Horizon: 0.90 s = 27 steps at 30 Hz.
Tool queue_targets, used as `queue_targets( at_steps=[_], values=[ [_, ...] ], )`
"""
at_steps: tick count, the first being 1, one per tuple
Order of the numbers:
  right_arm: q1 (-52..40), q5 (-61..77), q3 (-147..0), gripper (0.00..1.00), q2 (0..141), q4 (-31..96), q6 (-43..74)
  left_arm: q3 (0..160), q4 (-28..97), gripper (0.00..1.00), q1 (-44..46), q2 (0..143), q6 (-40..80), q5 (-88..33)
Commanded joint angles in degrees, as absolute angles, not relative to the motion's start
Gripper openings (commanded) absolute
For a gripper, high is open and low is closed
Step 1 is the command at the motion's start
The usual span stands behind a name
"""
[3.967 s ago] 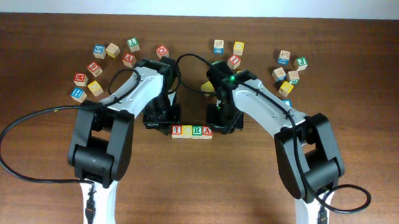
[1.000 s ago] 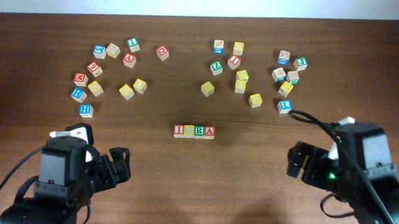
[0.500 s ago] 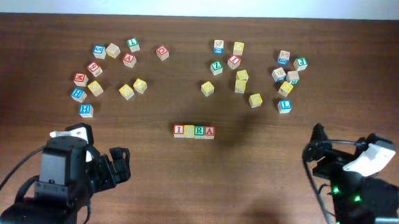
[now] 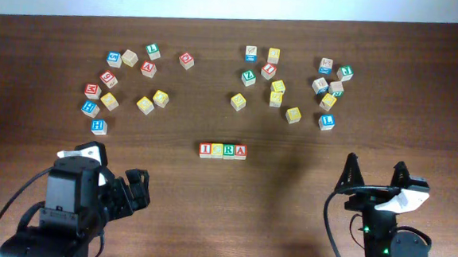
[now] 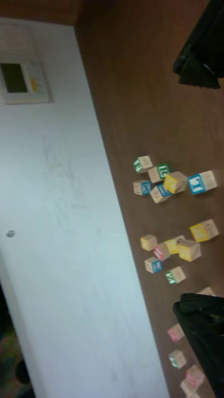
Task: Spell out ICRA
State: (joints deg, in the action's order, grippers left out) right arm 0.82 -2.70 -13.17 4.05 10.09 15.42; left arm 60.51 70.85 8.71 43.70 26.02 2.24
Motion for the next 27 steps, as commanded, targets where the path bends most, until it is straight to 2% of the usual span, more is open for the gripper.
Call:
queue_targets(
  at_steps=[1, 7, 13, 17, 20, 27],
  values=[
    [-1.6, -2.2, -10.2, 0.98, 0.6, 9.4, 14.7, 60.2, 70.8, 0.99, 8.8, 43.5, 26.5, 3.0],
    [-2.7, -1.8, -3.0, 0.98, 0.2, 0.9, 13.5, 60.2, 70.8, 0.99, 8.8, 43.5, 26.5, 3.0],
    [-4.4, -2.1, -0.5, 0.98, 0.2, -1.5, 9.8, 60.2, 70.8, 1.0, 8.8, 43.5, 26.5, 3.0],
    [-4.4, -2.1, -0.3, 0.98, 0.2, -1.2, 9.8, 60.2, 70.8, 0.99, 8.8, 43.5, 26.5, 3.0],
    [-4.5, -1.7, -0.3, 0.98, 0.2, 5.0, 11.6, 60.2, 70.8, 0.99, 8.8, 43.5, 26.5, 3.0],
    [-4.4, -1.3, -0.3, 0.98, 0.2, 4.6, 11.3, 60.2, 70.8, 0.99, 8.8, 43.5, 26.5, 3.0]
  ],
)
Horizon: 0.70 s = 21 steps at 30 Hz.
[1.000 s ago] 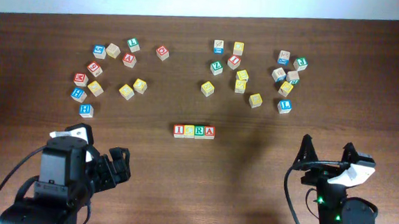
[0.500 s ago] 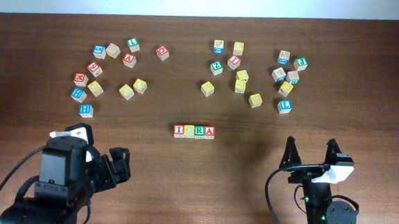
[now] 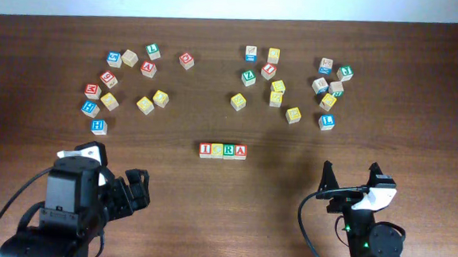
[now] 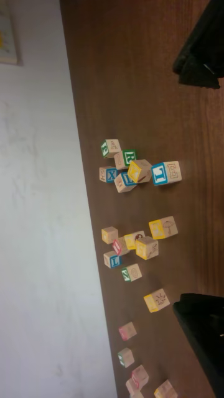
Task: Spell out ICRA
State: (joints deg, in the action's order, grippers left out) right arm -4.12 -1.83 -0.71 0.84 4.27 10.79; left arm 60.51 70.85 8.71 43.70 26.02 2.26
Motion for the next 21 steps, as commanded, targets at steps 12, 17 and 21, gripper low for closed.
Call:
queue_targets(
  at_steps=[12, 17, 21],
  values=[
    [-2.5, -1.9, -0.3, 0.98, 0.2, 4.8, 3.2, 60.2, 70.8, 0.99, 8.8, 43.5, 26.5, 3.0],
    [-1.5, -1.1, -0.3, 0.98, 0.2, 4.8, -1.6, 60.2, 70.8, 0.99, 8.8, 43.5, 26.5, 3.0],
    [-1.5, -1.2, -0.3, 0.98, 0.2, 4.8, -1.5, 60.2, 70.8, 0.99, 8.8, 43.5, 26.5, 3.0]
  ],
)
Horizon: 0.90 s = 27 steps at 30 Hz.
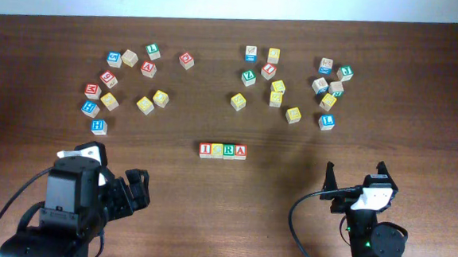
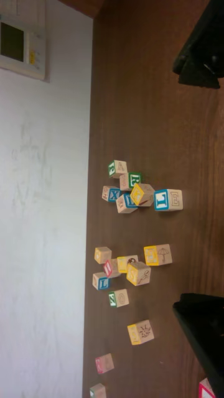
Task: Spell out ICRA
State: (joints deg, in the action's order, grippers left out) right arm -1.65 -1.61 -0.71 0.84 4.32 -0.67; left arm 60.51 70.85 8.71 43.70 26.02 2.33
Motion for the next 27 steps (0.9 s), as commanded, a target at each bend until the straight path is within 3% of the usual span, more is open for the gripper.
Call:
queue_targets(
  at_steps=[1, 27],
  values=[
    [-1.5, -1.2, -0.3, 0.98, 0.2, 4.8, -1.5, 60.2, 70.8, 0.99, 8.8, 43.5, 26.5, 3.0],
    [-1.5, -1.1, -0.3, 0.98, 0.2, 4.7, -1.3, 60.2, 70.8, 0.99, 8.8, 43.5, 26.5, 3.0]
  ],
)
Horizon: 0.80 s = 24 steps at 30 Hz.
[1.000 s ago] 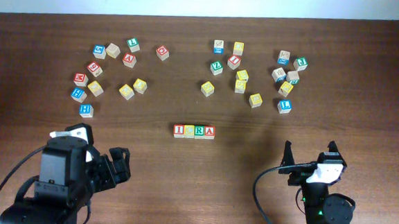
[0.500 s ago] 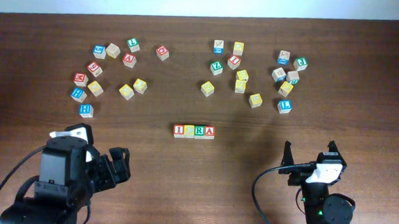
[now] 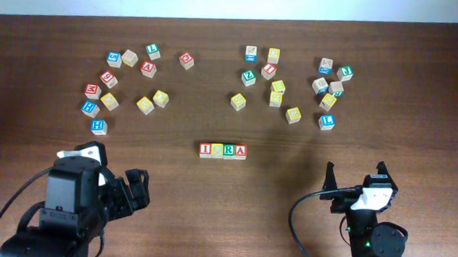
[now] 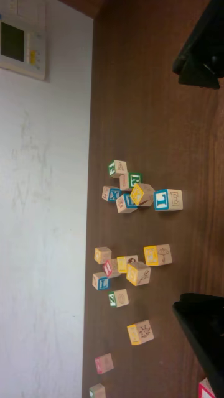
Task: Spell out ICRA
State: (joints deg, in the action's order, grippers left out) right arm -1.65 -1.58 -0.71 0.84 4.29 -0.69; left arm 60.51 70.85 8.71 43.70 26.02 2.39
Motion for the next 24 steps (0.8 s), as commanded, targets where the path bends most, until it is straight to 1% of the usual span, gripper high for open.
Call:
queue_targets(
  at_steps=[1, 22, 24],
  values=[
    [-1.5, -1.1, -0.3, 0.98, 0.2, 4.7, -1.3, 60.2, 70.8, 0.99, 8.8, 43.5, 26.5, 3.0],
    [-1.5, -1.1, -0.3, 0.98, 0.2, 4.7, -1.3, 60.2, 70.8, 0.99, 8.8, 43.5, 26.5, 3.0],
    [-1.5, -1.1, -0.3, 0.98, 0.2, 4.7, -1.3, 60.2, 73.1, 0.99, 8.9, 43.2, 26.5, 3.4]
  ],
)
